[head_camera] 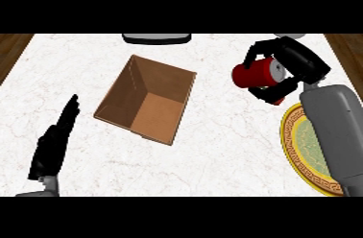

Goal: Pick the can from the plate and place it in the cardboard box

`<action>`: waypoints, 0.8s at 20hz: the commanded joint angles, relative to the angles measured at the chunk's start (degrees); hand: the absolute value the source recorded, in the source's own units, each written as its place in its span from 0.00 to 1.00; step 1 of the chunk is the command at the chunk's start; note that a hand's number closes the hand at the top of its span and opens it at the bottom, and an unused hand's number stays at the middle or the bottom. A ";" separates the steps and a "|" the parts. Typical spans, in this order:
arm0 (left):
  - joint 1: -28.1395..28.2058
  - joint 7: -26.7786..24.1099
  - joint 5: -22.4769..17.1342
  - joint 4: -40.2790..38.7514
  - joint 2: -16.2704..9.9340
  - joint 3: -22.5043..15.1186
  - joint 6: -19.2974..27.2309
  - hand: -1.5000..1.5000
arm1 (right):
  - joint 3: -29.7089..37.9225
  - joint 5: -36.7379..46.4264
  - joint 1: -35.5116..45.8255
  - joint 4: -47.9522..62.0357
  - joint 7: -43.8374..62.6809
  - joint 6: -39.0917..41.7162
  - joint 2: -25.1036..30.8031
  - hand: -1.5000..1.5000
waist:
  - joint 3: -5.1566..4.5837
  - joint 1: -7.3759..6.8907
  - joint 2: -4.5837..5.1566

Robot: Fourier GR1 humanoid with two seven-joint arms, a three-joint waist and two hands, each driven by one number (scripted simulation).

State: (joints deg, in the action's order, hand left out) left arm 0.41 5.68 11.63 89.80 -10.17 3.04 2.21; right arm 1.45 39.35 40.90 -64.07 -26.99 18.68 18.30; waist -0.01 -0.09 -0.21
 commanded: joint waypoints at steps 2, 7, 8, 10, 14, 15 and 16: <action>-1.47 -0.64 -0.28 -1.09 -1.45 1.83 -0.42 0.50 | 0.52 -6.79 0.69 -8.29 2.53 6.00 -5.00 1.00 | -0.02 0.34 -0.06; -1.15 1.67 0.02 0.41 -1.32 1.68 -0.92 0.50 | 0.93 -10.42 3.37 -16.76 13.06 11.75 -7.11 1.00 | -0.01 0.19 -0.03; -4.58 -0.65 1.49 -6.08 1.36 0.54 1.46 0.50 | 0.10 -8.76 9.53 -10.62 15.98 8.97 -10.59 1.00 | -0.05 -0.05 0.22; -0.08 1.10 -0.68 1.13 -0.67 1.55 -1.42 0.50 | -2.13 -7.66 7.67 -13.37 17.87 8.92 -11.85 1.00 | -0.01 -0.34 0.08; 0.88 0.28 1.08 1.38 1.91 -0.85 0.16 0.50 | -7.12 -4.89 10.01 -11.84 25.36 4.19 -17.97 1.00 | -0.02 -0.50 0.13; 2.18 0.67 0.99 3.07 1.75 -1.39 -0.63 0.50 | -7.47 -3.99 12.12 -8.51 24.24 2.84 -18.04 1.00 | -0.01 -0.78 0.20; -2.19 0.91 -0.25 -1.85 -0.01 1.88 -1.17 0.50 | -6.62 -4.59 12.45 -10.46 25.36 5.19 -18.10 1.00 | -0.02 -0.25 0.21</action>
State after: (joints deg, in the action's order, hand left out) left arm 0.56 5.91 12.17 90.11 -9.38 3.25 1.76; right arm -3.07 33.58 51.10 -75.13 -5.27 24.77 3.24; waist -0.03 -0.48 -0.08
